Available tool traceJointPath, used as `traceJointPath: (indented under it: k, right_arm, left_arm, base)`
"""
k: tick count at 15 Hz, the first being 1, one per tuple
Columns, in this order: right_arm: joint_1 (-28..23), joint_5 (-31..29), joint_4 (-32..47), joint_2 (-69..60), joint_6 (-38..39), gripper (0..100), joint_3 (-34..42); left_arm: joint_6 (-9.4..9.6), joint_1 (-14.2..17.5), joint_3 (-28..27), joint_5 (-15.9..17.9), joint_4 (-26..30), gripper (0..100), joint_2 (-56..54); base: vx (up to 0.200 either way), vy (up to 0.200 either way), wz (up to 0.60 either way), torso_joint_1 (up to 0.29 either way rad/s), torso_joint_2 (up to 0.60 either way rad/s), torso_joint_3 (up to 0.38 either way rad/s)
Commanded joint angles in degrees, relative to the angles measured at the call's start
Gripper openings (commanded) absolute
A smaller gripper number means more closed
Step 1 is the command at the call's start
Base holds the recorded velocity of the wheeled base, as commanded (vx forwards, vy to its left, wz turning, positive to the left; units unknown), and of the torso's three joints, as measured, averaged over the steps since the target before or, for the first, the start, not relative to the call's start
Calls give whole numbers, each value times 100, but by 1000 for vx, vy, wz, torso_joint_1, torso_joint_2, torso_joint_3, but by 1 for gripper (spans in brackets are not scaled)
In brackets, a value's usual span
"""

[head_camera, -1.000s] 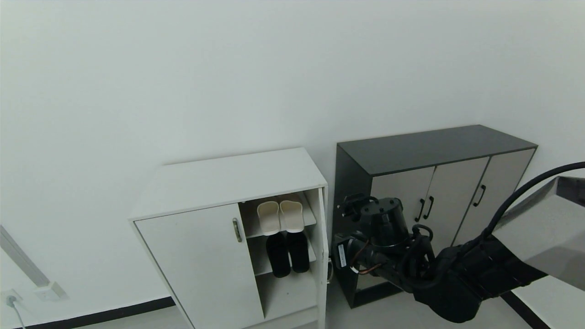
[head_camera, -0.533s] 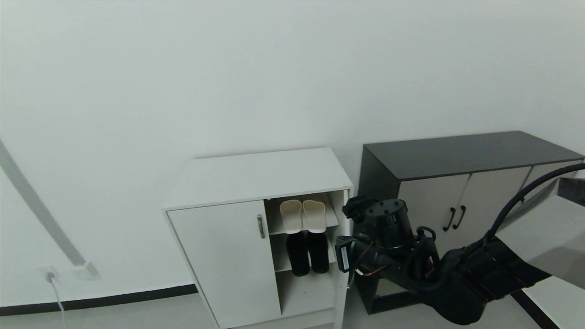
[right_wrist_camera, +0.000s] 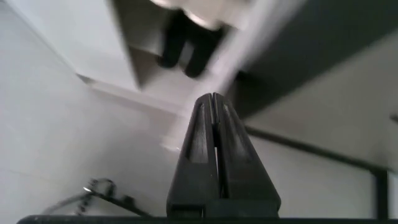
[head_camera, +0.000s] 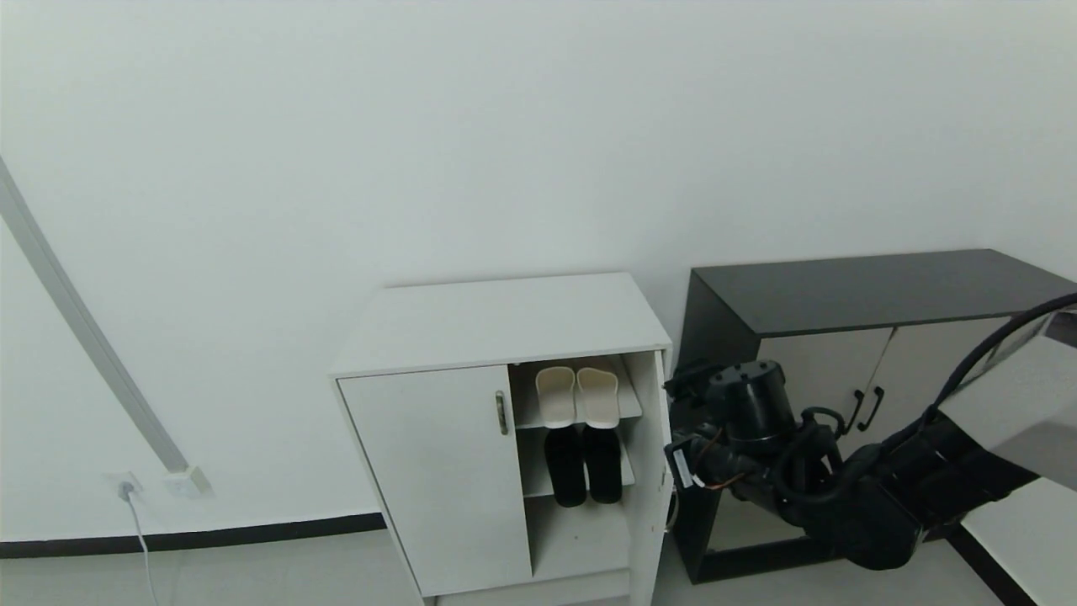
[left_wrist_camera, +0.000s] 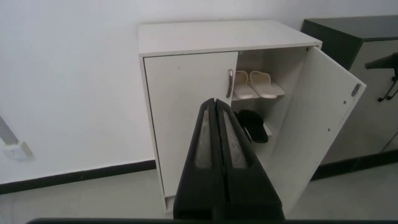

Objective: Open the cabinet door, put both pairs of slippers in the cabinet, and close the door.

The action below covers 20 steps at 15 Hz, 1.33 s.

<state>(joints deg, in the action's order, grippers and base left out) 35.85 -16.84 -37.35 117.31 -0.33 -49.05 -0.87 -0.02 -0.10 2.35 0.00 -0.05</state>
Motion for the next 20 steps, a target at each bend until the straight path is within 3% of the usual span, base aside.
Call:
traceJointPath:
  k: [1,8,14,20]
  right_arm:
    - [-281,-22,220,2,-73,0,63]
    - [-351,216,158,916,7,0,-412]
    - [-158,980,-1125,1110,789,0,-465]
    - [-210,2167,-2734,1092,771,0,581]
  left_arm:
    - [-1,2,1,2,0,0,5]
    - [-1,2,1,-7,0,0,5]
    - [-1,2,1,-7,0,0,5]
    - [-1,2,1,-7,9,0,5]
  base:
    - [0,0,0,0,0,0]
    - [0,0,0,0,0,0]
    - [0,0,0,0,0,0]
    - [33,0,0,0,0,2]
